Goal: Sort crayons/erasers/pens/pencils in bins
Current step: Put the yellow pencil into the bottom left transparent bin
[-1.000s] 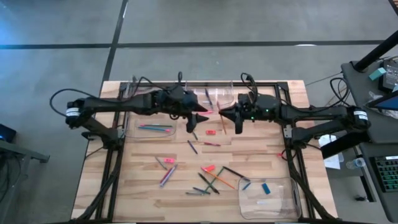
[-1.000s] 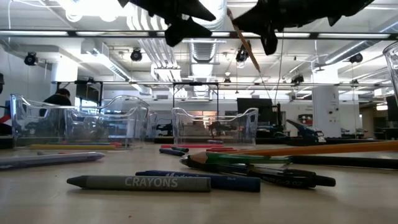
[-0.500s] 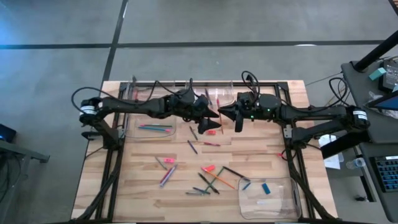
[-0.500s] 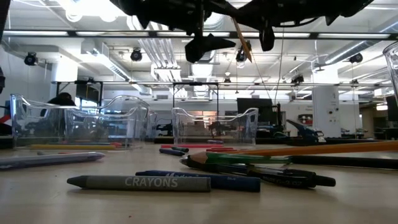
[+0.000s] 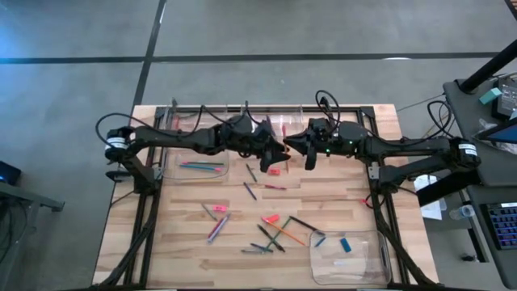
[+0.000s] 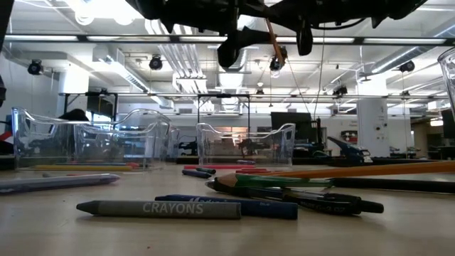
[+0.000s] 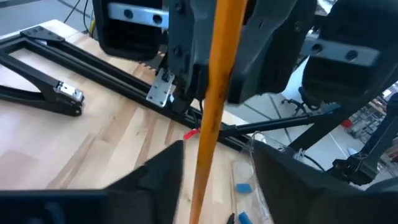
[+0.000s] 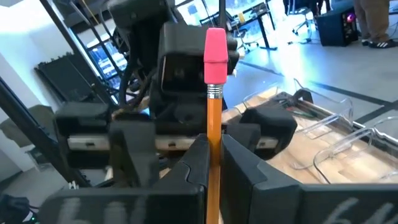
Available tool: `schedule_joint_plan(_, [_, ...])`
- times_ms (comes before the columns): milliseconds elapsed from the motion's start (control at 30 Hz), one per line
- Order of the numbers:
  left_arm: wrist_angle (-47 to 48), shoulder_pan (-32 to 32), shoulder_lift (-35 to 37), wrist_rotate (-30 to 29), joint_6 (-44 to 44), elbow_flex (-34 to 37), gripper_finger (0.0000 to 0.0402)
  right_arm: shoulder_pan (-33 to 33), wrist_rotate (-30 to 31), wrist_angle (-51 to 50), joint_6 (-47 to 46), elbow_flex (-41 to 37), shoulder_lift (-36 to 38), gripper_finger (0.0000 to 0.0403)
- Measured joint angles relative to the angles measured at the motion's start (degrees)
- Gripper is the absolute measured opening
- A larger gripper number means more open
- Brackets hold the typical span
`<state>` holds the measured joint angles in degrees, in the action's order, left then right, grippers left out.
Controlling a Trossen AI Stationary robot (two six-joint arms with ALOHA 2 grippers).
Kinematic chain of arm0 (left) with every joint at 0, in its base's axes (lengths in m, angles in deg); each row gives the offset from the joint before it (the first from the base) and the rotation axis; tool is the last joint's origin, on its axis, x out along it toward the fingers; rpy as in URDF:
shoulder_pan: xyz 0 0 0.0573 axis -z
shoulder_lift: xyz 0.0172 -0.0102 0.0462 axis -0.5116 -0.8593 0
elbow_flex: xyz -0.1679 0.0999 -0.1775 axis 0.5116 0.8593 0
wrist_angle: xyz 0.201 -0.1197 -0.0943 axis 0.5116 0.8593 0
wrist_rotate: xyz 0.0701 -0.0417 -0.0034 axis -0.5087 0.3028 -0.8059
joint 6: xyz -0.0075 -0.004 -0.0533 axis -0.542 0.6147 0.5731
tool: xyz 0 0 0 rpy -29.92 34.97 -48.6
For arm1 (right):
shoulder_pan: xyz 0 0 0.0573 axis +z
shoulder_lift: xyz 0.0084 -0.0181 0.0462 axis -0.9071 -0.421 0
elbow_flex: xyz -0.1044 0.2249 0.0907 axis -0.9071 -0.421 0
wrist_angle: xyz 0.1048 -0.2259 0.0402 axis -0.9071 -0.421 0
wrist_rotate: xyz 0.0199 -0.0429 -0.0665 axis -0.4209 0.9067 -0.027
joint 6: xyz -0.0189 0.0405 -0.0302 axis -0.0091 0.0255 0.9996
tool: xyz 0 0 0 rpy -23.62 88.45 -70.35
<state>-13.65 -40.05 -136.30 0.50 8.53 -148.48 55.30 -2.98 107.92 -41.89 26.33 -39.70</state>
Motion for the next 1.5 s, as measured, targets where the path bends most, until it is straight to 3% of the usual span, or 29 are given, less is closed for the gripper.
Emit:
schedule_joint_plan(233, [0.22, 0.26, 0.00, -0.62, -0.25, 0.00, 0.0020, 0.04, 1.00, 0.94, -0.40, 0.01, 0.00, 0.0018])
schedule_joint_plan(433, [0.54, 0.24, 0.02, -0.53, -0.11, 0.00, 0.0015, 0.04, 2.77, 1.73, 1.67, 0.03, 0.00, 0.0053])
schedule_joint_plan(700, [7.79, -1.70, 2.76, 1.50, -2.46, 0.00, 0.0010, 0.00, 3.33, 2.00, 1.09, 0.93, 0.00, 0.0181])
schedule_joint_plan(833, [18.50, -2.78, 6.64, 1.52, -8.25, 0.00, 0.0010, 0.00, 4.60, 1.63, 0.99, 0.93, 0.00, 0.0230])
schedule_joint_plan(967, [35.38, -4.11, 12.26, 0.83, -16.15, -0.71, 0.0009, 0.00, 8.08, 0.43, 0.99, 0.93, 0.00, 0.0250])
schedule_joint_plan(1167, [64.24, -4.50, 21.32, -9.98, -25.65, -1.35, 0.0008, 0.00, 12.02, -0.05, 0.99, 0.95, -0.23, 0.0245])
schedule_joint_plan(1500, [90.26, -4.55, 27.02, -21.65, -27.50, 1.34, 0.0008, -0.15, 15.33, -1.15, 1.64, 0.93, -0.33, 0.0225])
